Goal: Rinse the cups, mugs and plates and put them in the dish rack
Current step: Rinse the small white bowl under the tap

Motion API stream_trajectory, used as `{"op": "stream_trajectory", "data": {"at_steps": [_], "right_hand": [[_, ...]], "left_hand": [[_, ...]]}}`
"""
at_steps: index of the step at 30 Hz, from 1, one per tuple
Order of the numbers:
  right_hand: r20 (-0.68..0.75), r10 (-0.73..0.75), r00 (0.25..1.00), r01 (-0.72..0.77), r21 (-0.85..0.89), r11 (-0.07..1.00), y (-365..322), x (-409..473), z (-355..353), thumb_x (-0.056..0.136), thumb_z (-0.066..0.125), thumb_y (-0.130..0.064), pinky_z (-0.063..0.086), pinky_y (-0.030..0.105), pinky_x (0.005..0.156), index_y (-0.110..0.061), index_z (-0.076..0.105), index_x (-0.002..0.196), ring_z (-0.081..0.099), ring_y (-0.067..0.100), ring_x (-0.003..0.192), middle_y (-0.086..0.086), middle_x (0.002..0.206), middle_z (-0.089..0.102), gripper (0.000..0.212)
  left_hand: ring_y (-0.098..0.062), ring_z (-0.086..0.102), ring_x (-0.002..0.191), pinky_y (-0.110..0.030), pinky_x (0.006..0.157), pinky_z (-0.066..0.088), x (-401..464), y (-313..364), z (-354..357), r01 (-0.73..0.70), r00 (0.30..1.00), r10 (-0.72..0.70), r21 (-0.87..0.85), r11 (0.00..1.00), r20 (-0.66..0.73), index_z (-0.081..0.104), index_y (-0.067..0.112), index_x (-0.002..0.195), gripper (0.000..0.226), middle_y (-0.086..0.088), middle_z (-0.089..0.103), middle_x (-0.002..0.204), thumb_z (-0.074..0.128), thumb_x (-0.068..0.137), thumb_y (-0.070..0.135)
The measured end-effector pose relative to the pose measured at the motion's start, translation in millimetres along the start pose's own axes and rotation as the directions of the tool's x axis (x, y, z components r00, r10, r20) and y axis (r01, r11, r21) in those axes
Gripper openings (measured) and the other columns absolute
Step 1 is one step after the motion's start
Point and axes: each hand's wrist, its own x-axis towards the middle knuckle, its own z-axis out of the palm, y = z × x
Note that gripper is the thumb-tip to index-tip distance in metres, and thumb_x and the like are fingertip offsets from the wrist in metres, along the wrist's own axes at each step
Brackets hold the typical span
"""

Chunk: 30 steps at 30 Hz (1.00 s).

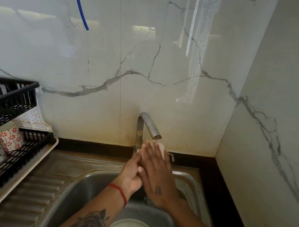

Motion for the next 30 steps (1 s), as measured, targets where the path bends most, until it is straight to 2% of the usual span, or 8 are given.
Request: {"op": "stream_trajectory", "data": {"at_steps": [3, 11, 13, 15, 17, 19, 25, 30], "right_hand": [[0.038, -0.105, 0.994, 0.097, 0.159, 0.983, 14.9, -10.0, -6.5, 0.100, 0.007, -0.053, -0.003, 0.041, 0.119, -0.029, -0.002, 0.150, -0.011, 0.007, 0.146, -0.013, 0.156, -0.011, 0.056], [0.114, 0.291, 0.950, -0.310, 0.470, 0.827, -3.2, 0.0, -20.4, 0.083, 0.029, -0.077, 0.024, 0.037, 0.108, -0.056, 0.000, 0.144, 0.011, 0.008, 0.139, -0.011, 0.159, -0.004, 0.071], [0.174, 0.487, 0.856, -0.440, 0.741, 0.508, -6.4, 5.8, -24.8, 0.091, 0.049, -0.055, 0.039, 0.037, 0.103, -0.052, 0.025, 0.140, 0.034, 0.014, 0.133, -0.001, 0.154, 0.027, 0.054], [0.423, 0.555, 0.717, -0.472, 0.880, -0.061, -3.6, 7.4, -27.8, 0.095, 0.053, -0.034, 0.053, 0.042, 0.088, -0.035, 0.042, 0.137, 0.053, 0.023, 0.115, 0.008, 0.137, 0.048, 0.043], [0.622, 0.466, 0.629, -0.352, 0.763, -0.543, -1.6, 4.8, -29.4, 0.094, 0.055, -0.035, 0.056, 0.044, 0.078, -0.016, 0.051, 0.129, 0.059, 0.032, 0.106, 0.018, 0.123, 0.056, 0.040], [0.733, 0.376, 0.568, -0.241, 0.584, -0.775, -3.1, 3.2, -29.0, 0.092, 0.054, -0.041, 0.058, 0.045, 0.070, -0.007, 0.052, 0.119, 0.061, 0.037, 0.101, 0.025, 0.116, 0.058, 0.043], [0.742, 0.235, 0.627, -0.173, 0.427, -0.888, -7.5, 13.2, -27.5, 0.096, 0.048, -0.043, 0.059, 0.049, 0.063, -0.001, 0.050, 0.123, 0.060, 0.041, 0.106, 0.030, 0.117, 0.059, 0.050], [0.698, 0.255, 0.669, -0.284, 0.558, -0.780, -7.1, 11.5, -36.5, 0.091, 0.056, -0.038, 0.057, 0.049, 0.077, -0.007, 0.052, 0.121, 0.060, 0.040, 0.109, 0.026, 0.122, 0.056, 0.044]], "left_hand": [[-0.033, 0.063, 0.106, -0.042, 0.081, 0.054, 0.4, 1.1, -4.2, 0.005, 1.000, -0.005, -0.016, 1.000, 0.009, 0.053, 0.006, 0.131, 0.042, -0.021, 0.063, 0.121, 0.048, 0.098, 0.030], [-0.033, 0.063, 0.106, -0.039, 0.070, 0.059, -8.1, 0.2, -2.9, -0.086, 0.996, 0.083, 0.090, 0.992, 0.039, 0.057, 0.012, 0.125, 0.035, -0.018, 0.062, 0.120, 0.054, 0.095, 0.029], [-0.028, 0.063, 0.106, -0.033, 0.073, 0.058, -15.3, -0.7, -0.8, -0.174, 0.984, 0.155, 0.320, 0.931, 0.083, 0.059, 0.015, 0.123, 0.031, -0.013, 0.064, 0.117, 0.055, 0.094, 0.026], [-0.023, 0.062, 0.106, -0.026, 0.073, 0.055, -21.1, -6.0, 0.6, -0.294, 0.955, 0.254, 0.575, 0.764, 0.152, 0.060, 0.017, 0.123, 0.030, -0.006, 0.064, 0.116, 0.056, 0.094, 0.025], [-0.018, 0.058, 0.108, -0.021, 0.076, 0.053, -23.1, -10.3, -1.1, -0.441, 0.883, 0.412, 0.700, 0.562, 0.225, 0.061, 0.020, 0.120, 0.028, -0.001, 0.060, 0.118, 0.059, 0.093, 0.023], [-0.008, 0.053, 0.107, -0.020, 0.082, 0.048, -23.2, -8.6, -4.3, -0.546, 0.764, 0.591, 0.749, 0.376, 0.260, 0.059, 0.026, 0.116, 0.024, 0.002, 0.053, 0.121, 0.060, 0.092, 0.021], [-0.017, 0.052, 0.120, -0.034, 0.098, 0.049, -21.5, 4.1, -11.0, -0.530, 0.787, 0.571, 0.731, 0.430, 0.235, 0.051, 0.014, 0.134, 0.038, -0.004, 0.054, 0.132, 0.050, 0.097, 0.026], [-0.009, 0.054, 0.101, -0.019, 0.076, 0.043, -24.0, 10.3, -4.9, -0.449, 0.874, 0.445, 0.676, 0.585, 0.195, 0.057, 0.027, 0.113, 0.024, 0.002, 0.059, 0.112, 0.040, 0.100, 0.036]]}}
